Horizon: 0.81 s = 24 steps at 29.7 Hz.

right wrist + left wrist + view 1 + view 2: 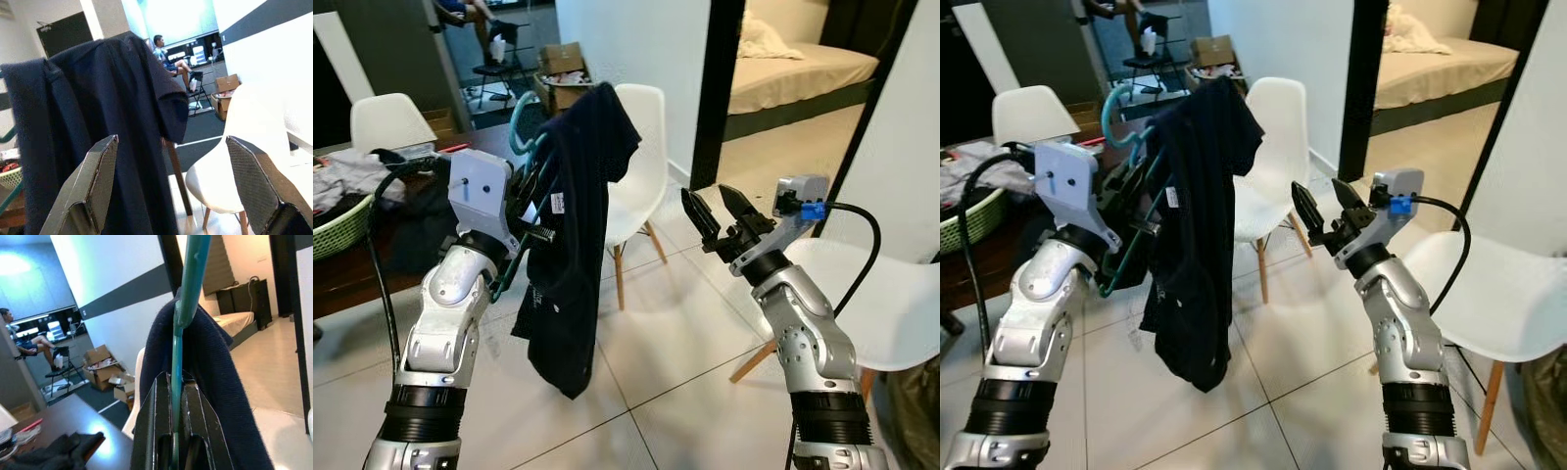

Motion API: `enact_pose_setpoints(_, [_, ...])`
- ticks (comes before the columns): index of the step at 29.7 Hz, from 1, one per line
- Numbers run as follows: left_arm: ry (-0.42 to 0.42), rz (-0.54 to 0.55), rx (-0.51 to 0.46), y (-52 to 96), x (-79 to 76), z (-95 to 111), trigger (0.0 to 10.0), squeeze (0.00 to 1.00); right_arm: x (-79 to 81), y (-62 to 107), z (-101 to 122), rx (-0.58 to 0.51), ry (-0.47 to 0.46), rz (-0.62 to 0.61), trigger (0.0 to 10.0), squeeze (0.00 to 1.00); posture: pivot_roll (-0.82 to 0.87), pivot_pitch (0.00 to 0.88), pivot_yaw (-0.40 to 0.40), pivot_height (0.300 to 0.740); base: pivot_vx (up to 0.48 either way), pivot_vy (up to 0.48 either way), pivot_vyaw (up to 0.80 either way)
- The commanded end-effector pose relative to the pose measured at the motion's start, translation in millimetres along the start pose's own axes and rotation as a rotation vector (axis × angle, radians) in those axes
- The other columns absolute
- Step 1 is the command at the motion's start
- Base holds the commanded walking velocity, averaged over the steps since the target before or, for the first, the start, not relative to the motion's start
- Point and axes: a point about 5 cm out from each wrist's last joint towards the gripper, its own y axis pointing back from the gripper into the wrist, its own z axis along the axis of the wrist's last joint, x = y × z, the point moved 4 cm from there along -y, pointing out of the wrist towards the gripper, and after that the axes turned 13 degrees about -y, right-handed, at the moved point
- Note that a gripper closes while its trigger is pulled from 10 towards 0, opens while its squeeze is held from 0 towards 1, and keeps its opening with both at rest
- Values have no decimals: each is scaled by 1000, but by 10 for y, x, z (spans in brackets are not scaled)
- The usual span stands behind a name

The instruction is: Hang hanger

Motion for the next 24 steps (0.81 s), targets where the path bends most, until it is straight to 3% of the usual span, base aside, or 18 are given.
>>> enact_pose_setpoints(1, [-33, 53, -34, -13, 163, 67, 10000, 0, 114, -15, -89, 32, 4, 51, 10000, 0, 14, 0, 34, 740, 319, 0, 0])
enact_pose_setpoints(7, [-32, 52, -11, 36, 135, 2, 10000, 0, 159, -24, -176, 59, 42, 63, 10000, 0, 14, 0, 35, 740, 318, 0, 99])
enact_pose_setpoints(17, [-20, 35, -15, 35, 41, 11, 10000, 0, 288, -18, -251, 82, 50, 129, 10000, 0, 18, 0, 32, 740, 325, 0, 800])
enact_pose_setpoints(24, [-15, 32, -41, 0, 55, 81, 10000, 0, 254, -17, -245, 76, 49, 105, 10000, 0, 17, 0, 32, 740, 325, 0, 800])
